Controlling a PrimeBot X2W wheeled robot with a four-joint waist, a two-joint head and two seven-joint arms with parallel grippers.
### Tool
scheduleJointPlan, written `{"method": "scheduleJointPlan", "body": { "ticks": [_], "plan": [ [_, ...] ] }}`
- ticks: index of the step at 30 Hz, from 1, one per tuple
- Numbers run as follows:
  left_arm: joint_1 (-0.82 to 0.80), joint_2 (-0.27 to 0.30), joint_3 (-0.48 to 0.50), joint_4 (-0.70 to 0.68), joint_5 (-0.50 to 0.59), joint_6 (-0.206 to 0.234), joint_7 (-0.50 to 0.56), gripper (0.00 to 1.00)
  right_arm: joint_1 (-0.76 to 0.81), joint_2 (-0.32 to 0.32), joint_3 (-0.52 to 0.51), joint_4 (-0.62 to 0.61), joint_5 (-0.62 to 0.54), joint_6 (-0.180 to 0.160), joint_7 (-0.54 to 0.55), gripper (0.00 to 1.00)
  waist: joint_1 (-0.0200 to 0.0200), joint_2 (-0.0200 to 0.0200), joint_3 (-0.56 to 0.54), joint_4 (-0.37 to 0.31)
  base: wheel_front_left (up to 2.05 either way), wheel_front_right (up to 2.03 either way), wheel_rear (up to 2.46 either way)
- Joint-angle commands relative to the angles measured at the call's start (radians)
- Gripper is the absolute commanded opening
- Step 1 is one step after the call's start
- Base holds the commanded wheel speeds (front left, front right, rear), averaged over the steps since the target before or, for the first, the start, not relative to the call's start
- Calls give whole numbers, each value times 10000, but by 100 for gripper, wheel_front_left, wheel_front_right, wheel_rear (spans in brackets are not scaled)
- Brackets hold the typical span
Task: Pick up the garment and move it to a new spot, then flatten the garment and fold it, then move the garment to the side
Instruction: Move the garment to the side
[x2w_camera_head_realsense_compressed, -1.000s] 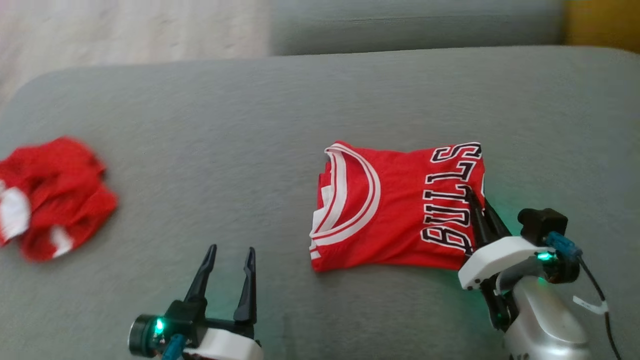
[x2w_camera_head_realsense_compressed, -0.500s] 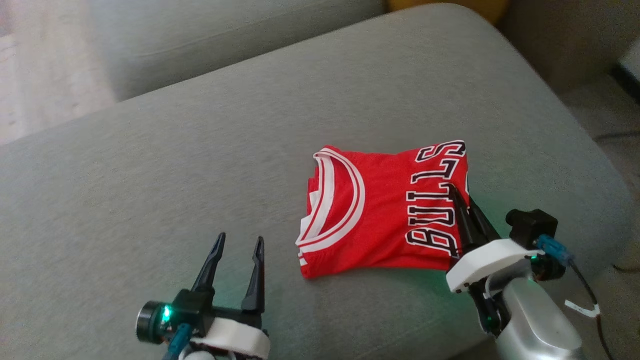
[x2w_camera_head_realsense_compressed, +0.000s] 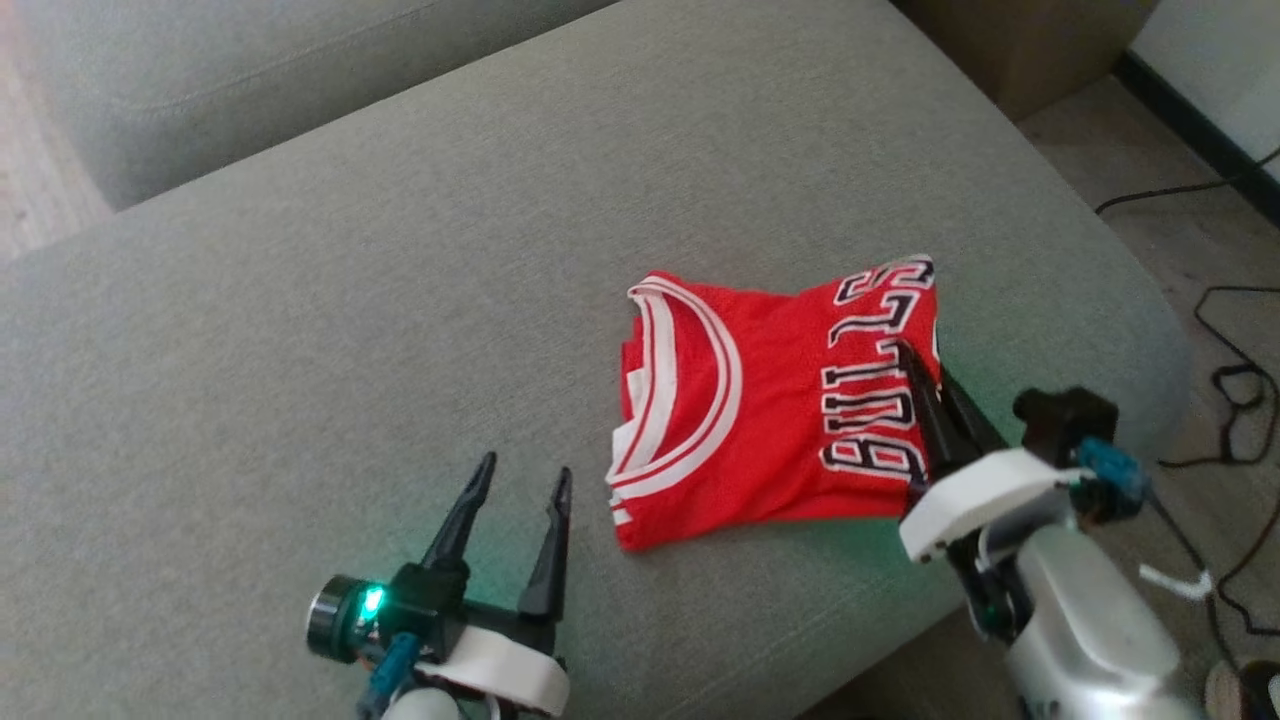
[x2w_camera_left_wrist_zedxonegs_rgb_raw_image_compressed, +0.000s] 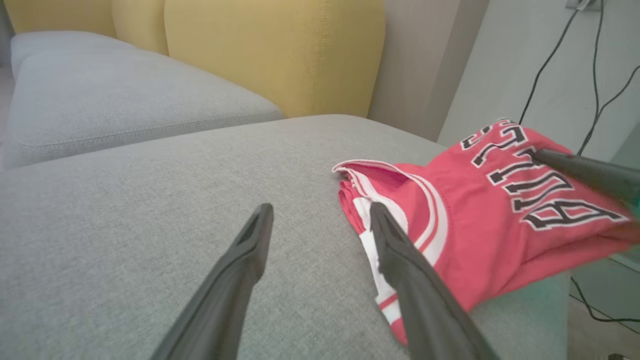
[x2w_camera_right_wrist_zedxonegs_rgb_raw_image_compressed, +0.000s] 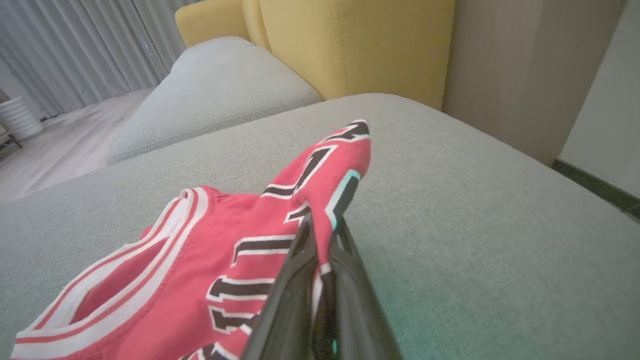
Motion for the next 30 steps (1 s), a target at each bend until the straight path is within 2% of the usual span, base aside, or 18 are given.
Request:
{"method": "scheduleJointPlan", "body": {
  "ticks": [1, 9, 13, 19, 20, 21, 25, 30],
  "plan": [
    [-396, -3, 199, -229, 68, -33, -95, 100, -656, -89, 256, -401, -105, -7, 11, 0, 0, 0, 125, 149, 0, 0, 0],
    [-746, -3, 14, 45, 472, -215, -95, 100, -2935, -1340, 379, 360, -654, -7, 492, 0, 0, 0, 900, 1154, 0, 0, 0],
    [-973, -3, 10, 107, 663, -285, -95, 100, -4051, -2300, -228, 1451, -1281, -7, 525, 0, 0, 0, 1265, 1808, 0, 0, 0],
    [-1180, -3, 116, 141, 855, -366, -95, 100, -5220, -3488, -1725, 3009, -2350, -7, 288, 0, 0, 0, 1622, 2571, 0, 0, 0],
    [-1192, -3, 148, 133, 864, -363, -95, 100, -5344, -3590, -2008, 3183, -2526, -7, 163, 30, 0, 0, 1655, 2652, 0, 0, 0],
    [-1201, -3, 184, 125, 866, -352, -95, 100, -5434, -3658, -2222, 3340, -2749, -7, 63, 100, 0, 0, 1675, 2721, 0, 0, 0],
    [-1189, -3, 315, 95, 859, -321, -95, 100, -5725, -3570, -3241, 3763, -3408, -7, -246, 100, 0, 0, 1674, 2872, 0, 0, 0],
    [-1066, -3, 557, 8, 835, -226, -95, 100, -5697, -2533, -3584, 3370, -3779, -7, -545, 100, 0, 0, 1404, 2981, 0, 0, 0]
  ]
}}
